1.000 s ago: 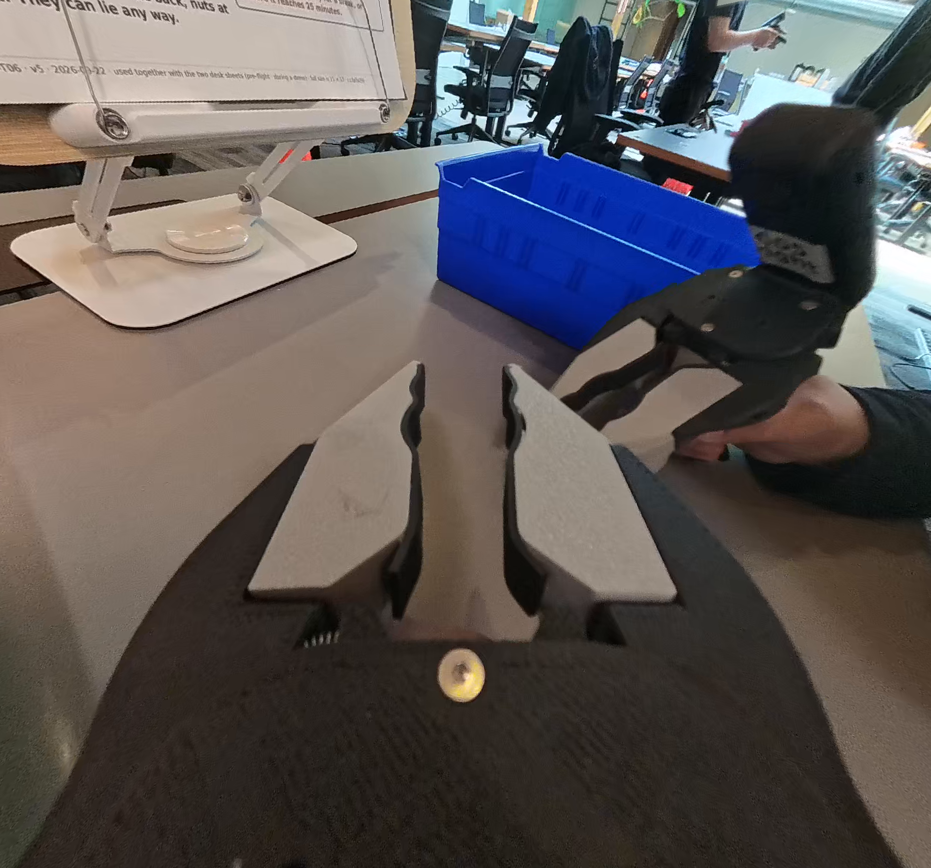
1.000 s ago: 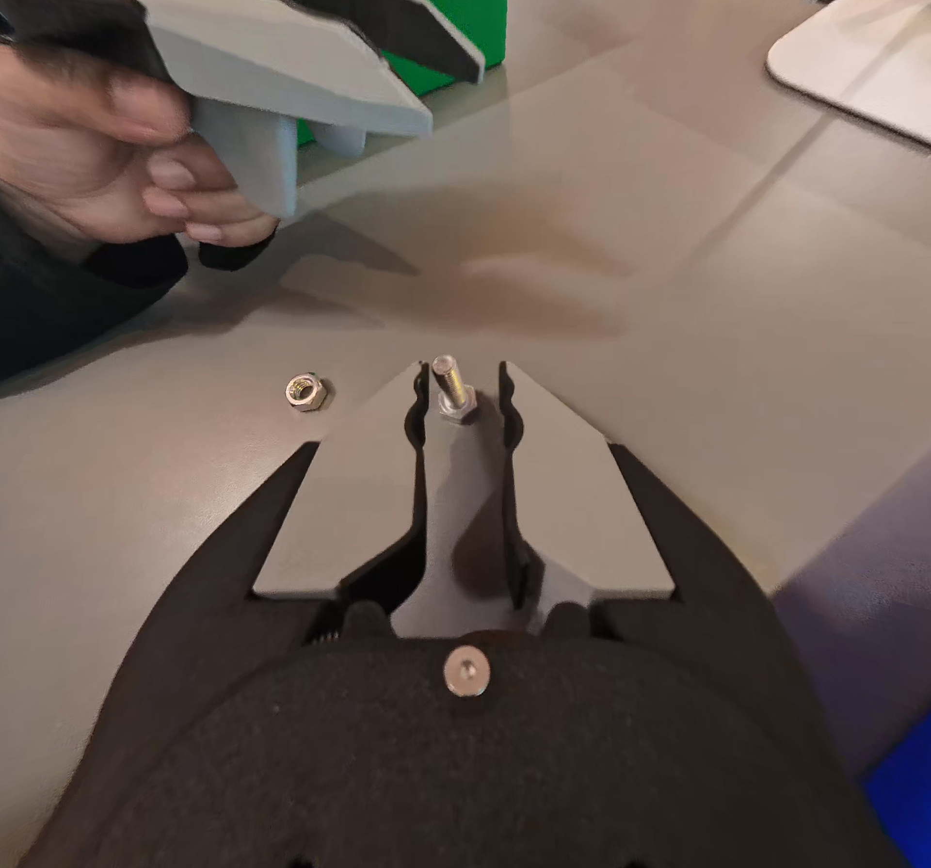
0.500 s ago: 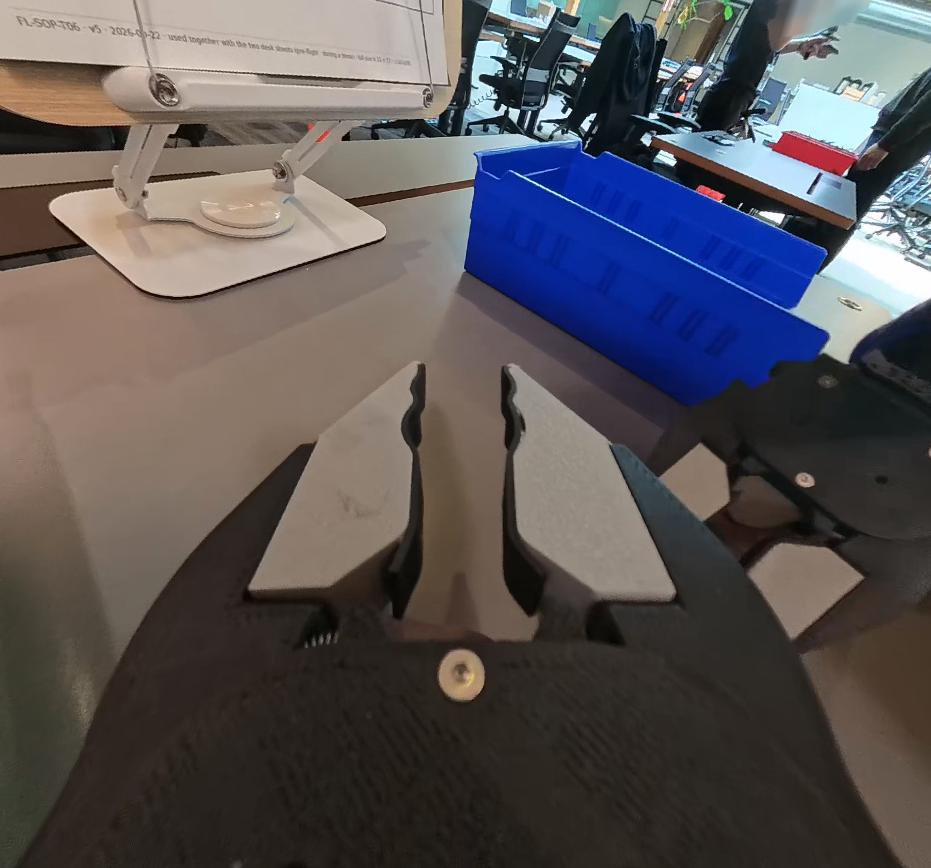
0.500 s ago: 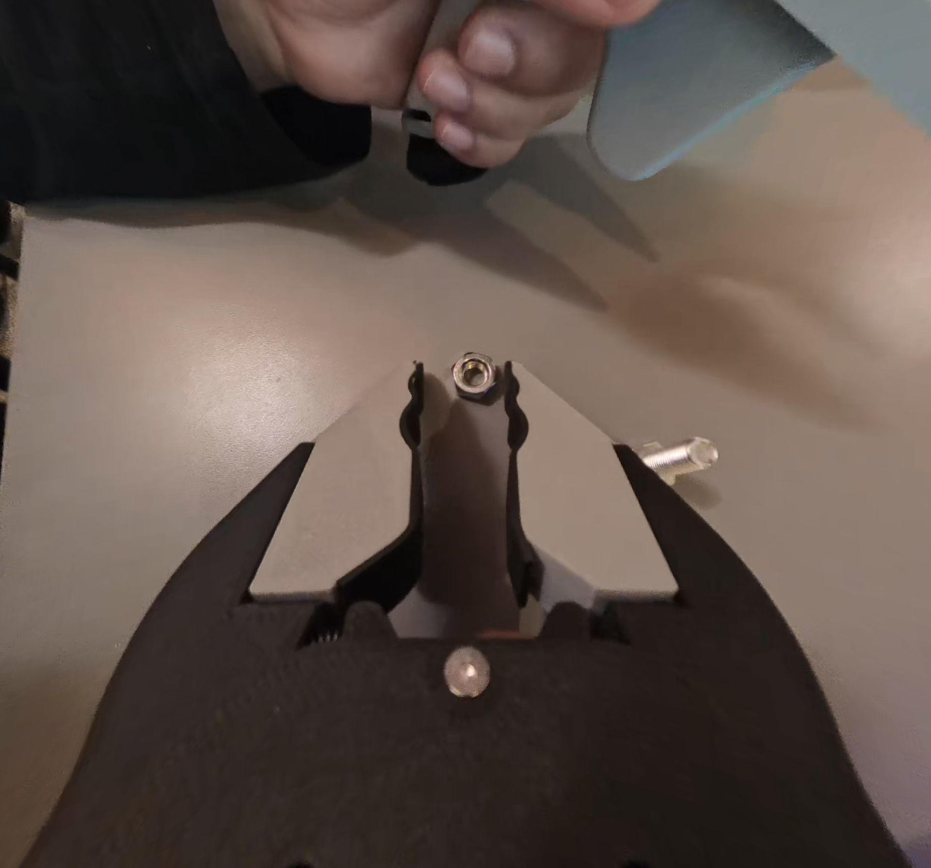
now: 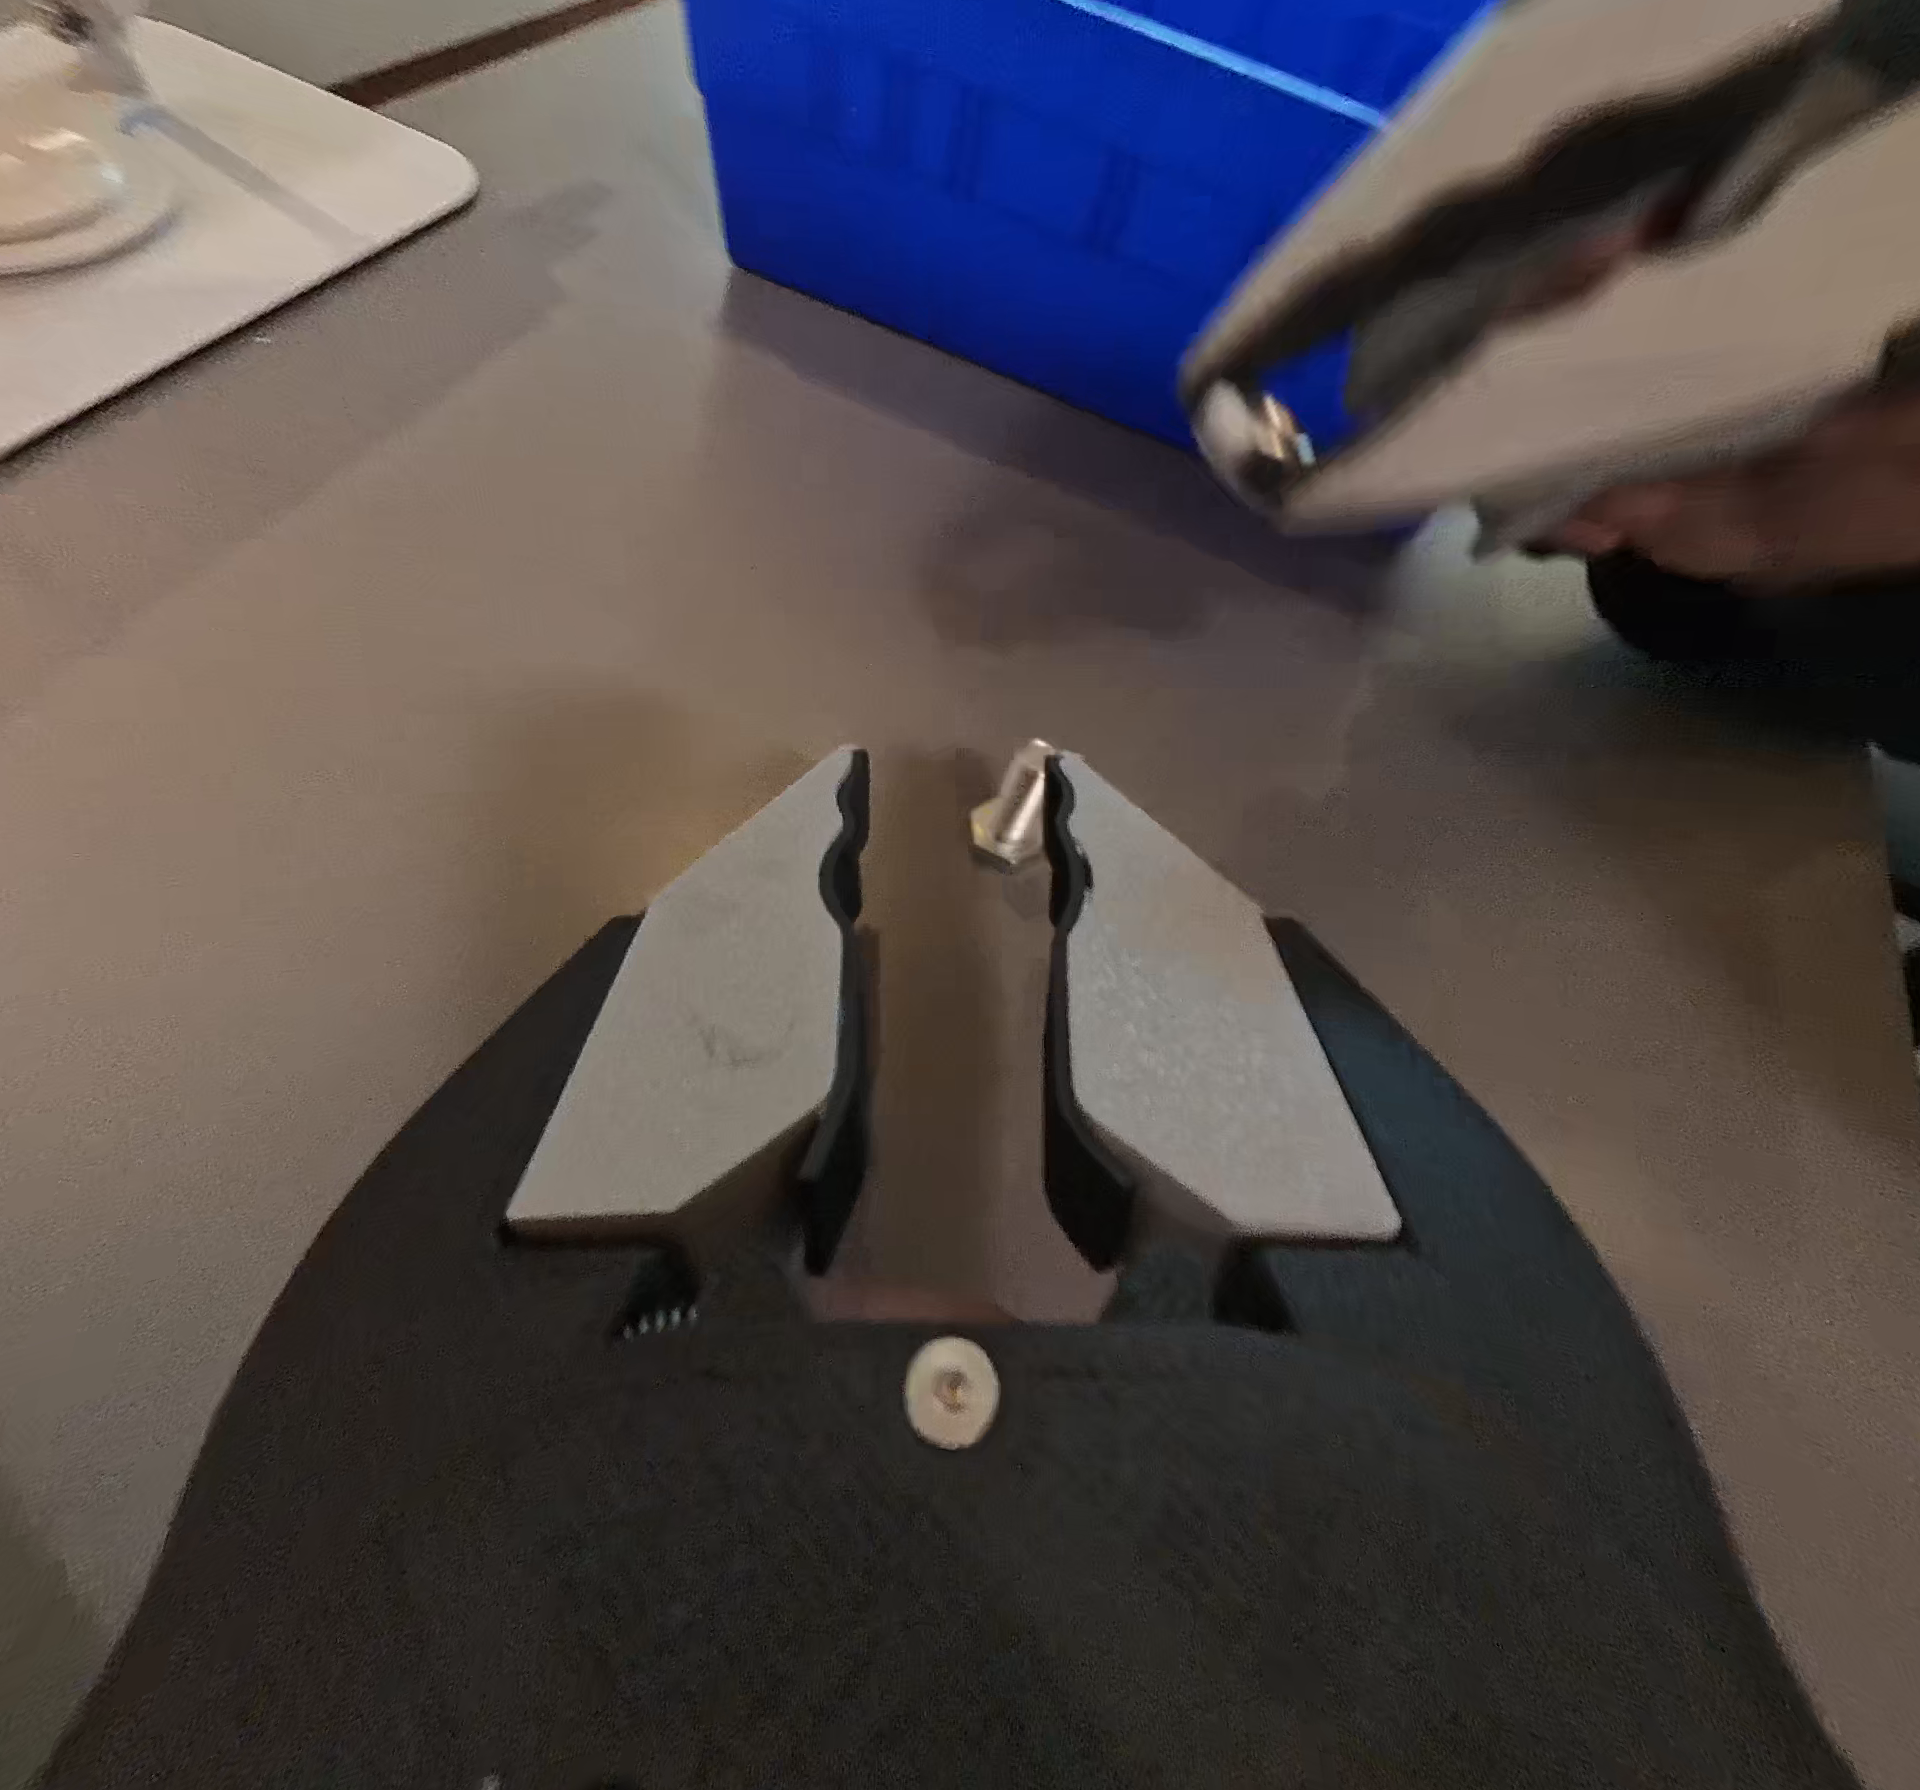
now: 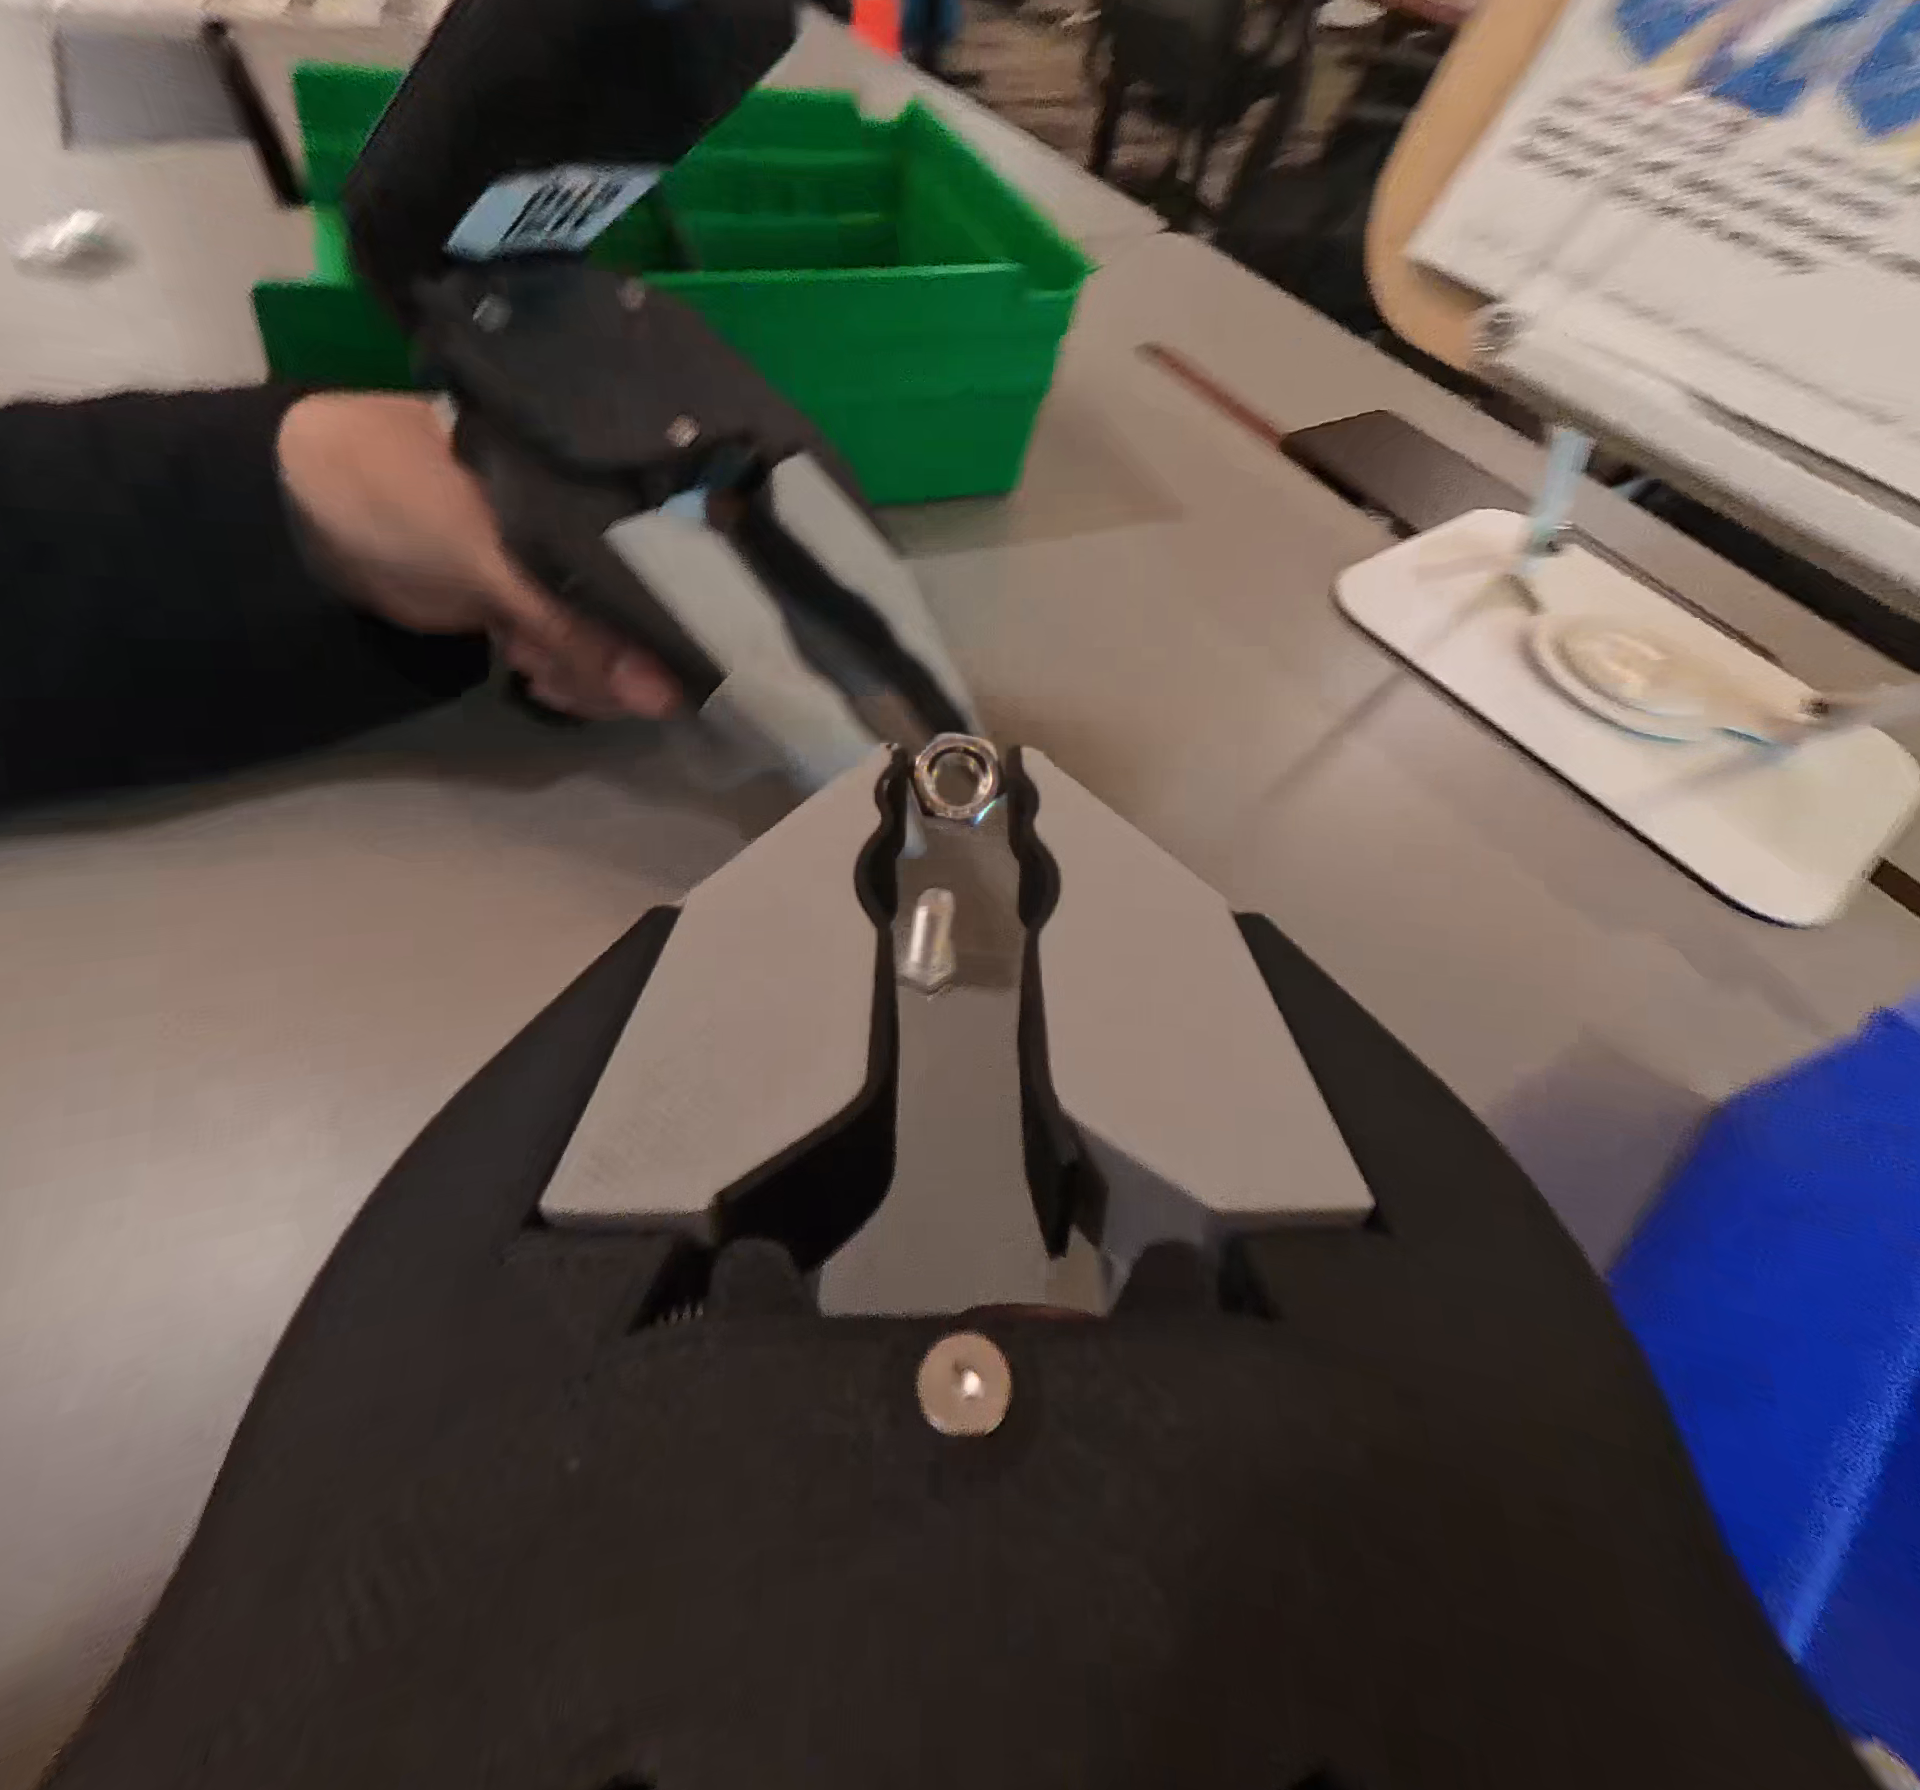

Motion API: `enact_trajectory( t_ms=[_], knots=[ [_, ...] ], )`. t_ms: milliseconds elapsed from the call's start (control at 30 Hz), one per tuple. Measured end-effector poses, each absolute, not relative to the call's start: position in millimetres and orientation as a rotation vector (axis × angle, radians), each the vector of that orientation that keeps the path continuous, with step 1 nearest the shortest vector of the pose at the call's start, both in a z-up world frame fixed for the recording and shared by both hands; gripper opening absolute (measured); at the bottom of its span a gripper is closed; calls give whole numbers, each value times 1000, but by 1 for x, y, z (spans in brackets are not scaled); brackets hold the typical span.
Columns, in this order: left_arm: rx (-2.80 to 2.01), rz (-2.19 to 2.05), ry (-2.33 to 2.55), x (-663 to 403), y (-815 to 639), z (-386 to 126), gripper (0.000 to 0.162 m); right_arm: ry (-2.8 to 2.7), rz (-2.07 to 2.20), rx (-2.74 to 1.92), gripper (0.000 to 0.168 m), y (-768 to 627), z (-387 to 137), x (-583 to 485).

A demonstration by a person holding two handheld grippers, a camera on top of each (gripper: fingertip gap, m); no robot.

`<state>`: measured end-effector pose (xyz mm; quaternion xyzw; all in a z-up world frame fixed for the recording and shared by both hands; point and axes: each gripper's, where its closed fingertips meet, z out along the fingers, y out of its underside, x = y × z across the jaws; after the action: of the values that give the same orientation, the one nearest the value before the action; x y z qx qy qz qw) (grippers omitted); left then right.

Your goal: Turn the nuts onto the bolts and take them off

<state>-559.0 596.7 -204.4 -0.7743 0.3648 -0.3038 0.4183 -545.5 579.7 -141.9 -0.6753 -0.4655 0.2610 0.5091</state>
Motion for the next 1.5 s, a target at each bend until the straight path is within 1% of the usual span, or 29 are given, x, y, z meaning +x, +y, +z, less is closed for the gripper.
enact_trajectory(
  t_ms=[100,167,200,267,367,467,633,700,767,800,933,1000,1067,1100,1500],
  knots=[
    [-1952,-688,1049,-546,587,-221,32,-991,601,-1642,15,594,-136,-535],
    [-1964,-620,1089,-541,586,-227,32,-992,539,-1720,16,602,-150,-532],
    [-1964,-593,1087,-540,587,-227,30,-1006,516,-1754,16,605,-159,-532],
    [-1957,-549,1085,-539,589,-228,8,-1037,485,-1833,16,608,-179,-531],
    [-1964,-551,1075,-542,590,-227,7,-1101,482,-1942,16,607,-207,-532],
    [-1952,-557,1045,-554,595,-221,7,-1169,495,-2003,16,601,-226,-534],
    [-1865,-665,873,-567,603,-183,7,-1283,457,-2051,17,590,-249,-538],
    [-1830,-703,832,-569,603,-171,7,-1286,459,-2032,17,590,-247,-540],
    [-1815,-737,810,-571,602,-165,7,-1267,466,-2007,31,592,-240,-540],
    [-1808,-762,801,-571,601,-162,7,-1252,488,-1964,35,593,-231,-542],
    [-1747,-934,797,-560,587,-147,6,-1179,640,-1794,41,586,-195,-556],
    [-1733,-958,810,-557,583,-144,6,-1154,724,-1729,38,580,-181,-561],
    [-1739,-932,831,-556,583,-147,6,-1128,757,-1683,18,578,-171,-562],
    [-1740,-933,839,-555,582,-148,6,-1118,763,-1674,15,579,-168,-561],
    [-1719,-1038,793,-547,580,-147,7,-1088,824,-1673,14,575,-160,-560]
  ],
)
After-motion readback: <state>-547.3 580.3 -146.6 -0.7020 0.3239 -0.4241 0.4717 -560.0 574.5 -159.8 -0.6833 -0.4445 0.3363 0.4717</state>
